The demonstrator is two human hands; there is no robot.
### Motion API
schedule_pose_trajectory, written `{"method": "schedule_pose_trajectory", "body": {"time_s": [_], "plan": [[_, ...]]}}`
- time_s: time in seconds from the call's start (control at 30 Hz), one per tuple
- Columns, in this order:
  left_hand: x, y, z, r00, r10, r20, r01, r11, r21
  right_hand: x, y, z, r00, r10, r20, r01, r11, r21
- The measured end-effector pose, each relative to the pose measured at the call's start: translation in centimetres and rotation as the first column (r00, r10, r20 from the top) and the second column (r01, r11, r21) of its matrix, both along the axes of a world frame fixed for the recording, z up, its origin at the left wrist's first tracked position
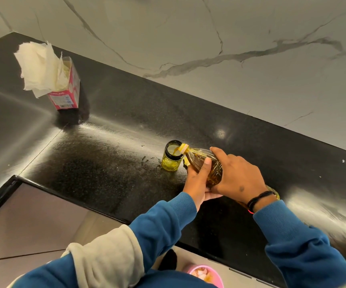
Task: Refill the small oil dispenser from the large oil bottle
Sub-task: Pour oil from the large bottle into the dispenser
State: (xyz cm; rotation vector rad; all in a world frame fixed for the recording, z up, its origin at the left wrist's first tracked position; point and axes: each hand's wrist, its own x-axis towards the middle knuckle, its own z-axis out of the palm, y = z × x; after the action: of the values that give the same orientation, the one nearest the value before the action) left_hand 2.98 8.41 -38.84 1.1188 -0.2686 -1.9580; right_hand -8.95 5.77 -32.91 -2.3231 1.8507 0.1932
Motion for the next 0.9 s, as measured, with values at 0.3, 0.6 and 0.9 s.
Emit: {"method": "schedule_pose_trajectory", "body": {"time_s": [0.3, 0.6, 0.9], "plan": [[-0.08, -0.11, -0.11, 1.000, 0.004, -0.015, -0.005, 1.000, -0.009, -0.05, -0.26, 0.19, 1.000, 0.017, -0.008, -0.017, 1.000, -0.001], [-0.14, -0.26, 0.06, 1.000, 0.011, -0.015, -0.011, 1.000, -0.003, -0.24, -0.52, -0.07, 1.000, 0.024, 0.000, -0.024, 1.000, -0.010], [-0.26, -0.20, 0.30, 1.000, 0.014, -0.019, -0.014, 1.000, 0.004, -0.40, -0.47, 0.05, 1.000, 0.023, 0.000, -0.023, 1.000, -0.008]]}}
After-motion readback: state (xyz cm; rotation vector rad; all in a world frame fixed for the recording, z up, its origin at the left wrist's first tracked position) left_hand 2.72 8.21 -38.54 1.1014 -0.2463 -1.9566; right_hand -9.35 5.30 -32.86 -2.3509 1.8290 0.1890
